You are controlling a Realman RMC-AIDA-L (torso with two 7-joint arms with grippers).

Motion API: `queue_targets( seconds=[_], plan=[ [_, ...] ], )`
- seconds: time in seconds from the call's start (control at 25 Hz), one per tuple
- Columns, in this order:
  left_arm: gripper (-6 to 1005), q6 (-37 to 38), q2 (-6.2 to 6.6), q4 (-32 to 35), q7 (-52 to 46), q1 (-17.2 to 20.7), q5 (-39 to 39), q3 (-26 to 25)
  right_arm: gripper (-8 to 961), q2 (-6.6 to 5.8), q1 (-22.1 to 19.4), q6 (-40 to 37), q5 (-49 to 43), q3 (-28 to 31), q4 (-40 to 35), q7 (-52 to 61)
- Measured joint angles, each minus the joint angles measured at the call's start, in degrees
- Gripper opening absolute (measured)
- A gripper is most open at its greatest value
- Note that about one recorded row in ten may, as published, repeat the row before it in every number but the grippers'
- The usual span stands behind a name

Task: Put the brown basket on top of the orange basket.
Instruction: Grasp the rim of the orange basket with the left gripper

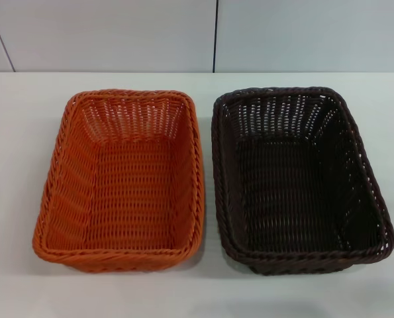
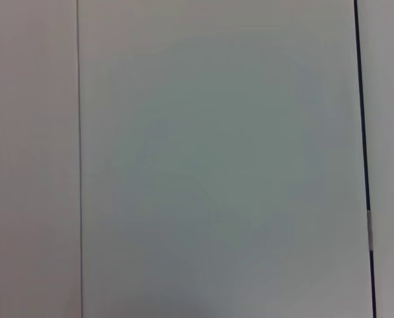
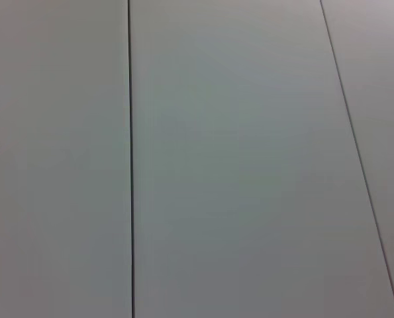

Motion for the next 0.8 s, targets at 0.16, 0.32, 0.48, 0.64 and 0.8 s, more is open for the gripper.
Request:
queue_targets(
  seconds=[0.16,0.32,0.48,0.64,0.8],
  plan=[
    [783,0.11,0.00,-0.09,0.00,0.18,0.00,0.06,705,0.00,-0.01,0.00,-0.01,0.00,0.00,0.00],
    [784,-0.08,0.00,-0.19,0.00,0.27,0.11,0.37,705,0.00,-0.03,-0.10,-0.01,0.00,0.07,0.00],
    [784,-2.59,0.54,-1.82,-0.28,0.35,0.83,1.06,705,0.00,0.05,-0.26,-0.01,-0.05,0.09,-0.01],
    [784,-11.02,4.77,-9.62,-2.92,1.59,6.41,1.31,705,-0.01,0.45,-0.39,-0.01,-0.36,0.09,0.00],
    [784,-28.35,11.63,-29.64,-5.55,6.99,14.76,-2.56,705,-0.09,0.94,-0.53,0.00,-1.38,0.08,-0.01]
  ],
)
